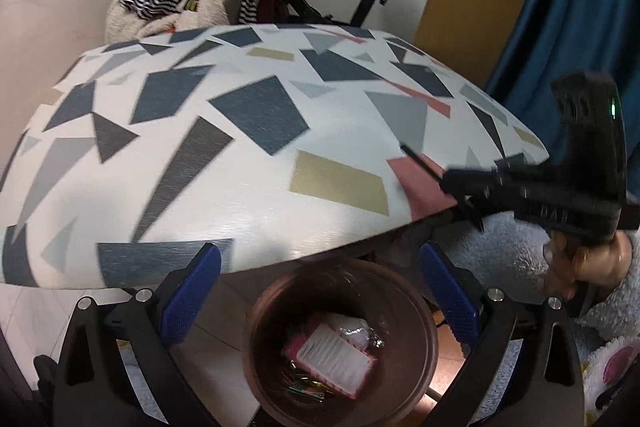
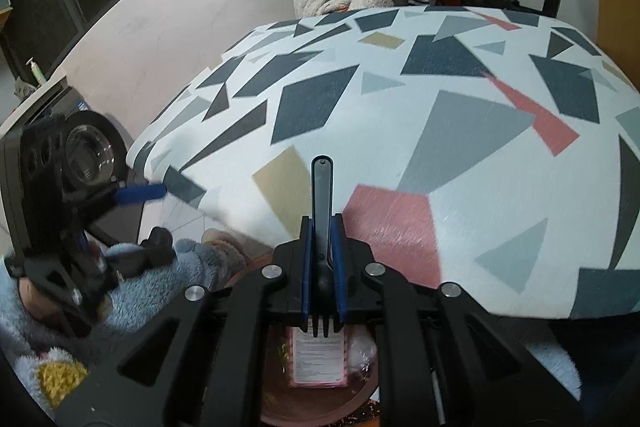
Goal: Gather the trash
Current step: 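Open the left gripper to drop the card package into the bin, then lower the right gripper into the bin and open it to drop the fork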
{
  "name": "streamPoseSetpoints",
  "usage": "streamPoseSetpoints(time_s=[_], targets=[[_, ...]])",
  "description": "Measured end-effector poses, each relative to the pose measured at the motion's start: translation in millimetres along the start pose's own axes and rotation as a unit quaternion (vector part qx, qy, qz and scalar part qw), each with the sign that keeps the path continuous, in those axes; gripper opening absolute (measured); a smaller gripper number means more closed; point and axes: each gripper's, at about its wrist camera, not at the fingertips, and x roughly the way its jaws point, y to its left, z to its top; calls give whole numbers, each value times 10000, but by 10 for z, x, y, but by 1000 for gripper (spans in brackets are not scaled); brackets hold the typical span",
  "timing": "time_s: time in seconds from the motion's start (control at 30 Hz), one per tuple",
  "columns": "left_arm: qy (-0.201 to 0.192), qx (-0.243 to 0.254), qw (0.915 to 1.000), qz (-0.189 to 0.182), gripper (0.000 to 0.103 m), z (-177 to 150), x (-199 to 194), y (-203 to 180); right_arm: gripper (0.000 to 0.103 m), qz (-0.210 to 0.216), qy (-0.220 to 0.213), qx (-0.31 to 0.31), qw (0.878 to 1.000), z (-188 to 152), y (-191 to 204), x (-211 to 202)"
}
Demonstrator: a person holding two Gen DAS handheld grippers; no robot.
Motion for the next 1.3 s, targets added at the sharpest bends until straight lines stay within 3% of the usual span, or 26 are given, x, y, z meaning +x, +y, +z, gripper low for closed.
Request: streamPoseSetpoints(time_s=[0.3, 0.5, 0.83, 1.0, 1.07, 1.17, 1.23, 1.3], targets=[[-290, -321, 9977, 515, 97, -38, -256, 238, 13, 363, 622, -191, 9972, -214, 216, 263], [-336, -421, 9969, 579, 97, -75, -293, 294, 13, 382, 1068, -233, 9933, -341, 291, 456], [-291, -391, 9975, 520, 97, -103, -251, 265, 15, 315, 1315, -239, 9905, -441, 309, 574], [-250, -386, 9972, 593, 97, -116, -230, 255, 32, 272, 1301, -234, 9908, -436, 318, 588], [-255, -429, 9969, 610, 97, -116, -236, 272, 53, 215, 1233, -254, 9918, -423, 324, 568], [-295, -507, 9958, 696, 97, -98, -257, 293, 76, 117, 1110, -295, 9933, -380, 328, 517], [-364, -505, 9948, 801, 97, -69, -287, 297, 89, -50, 948, -337, 9949, -312, 321, 442], [-463, -458, 9936, 926, 97, -26, -328, 290, 93, -187, 798, -364, 9960, -226, 312, 363]])
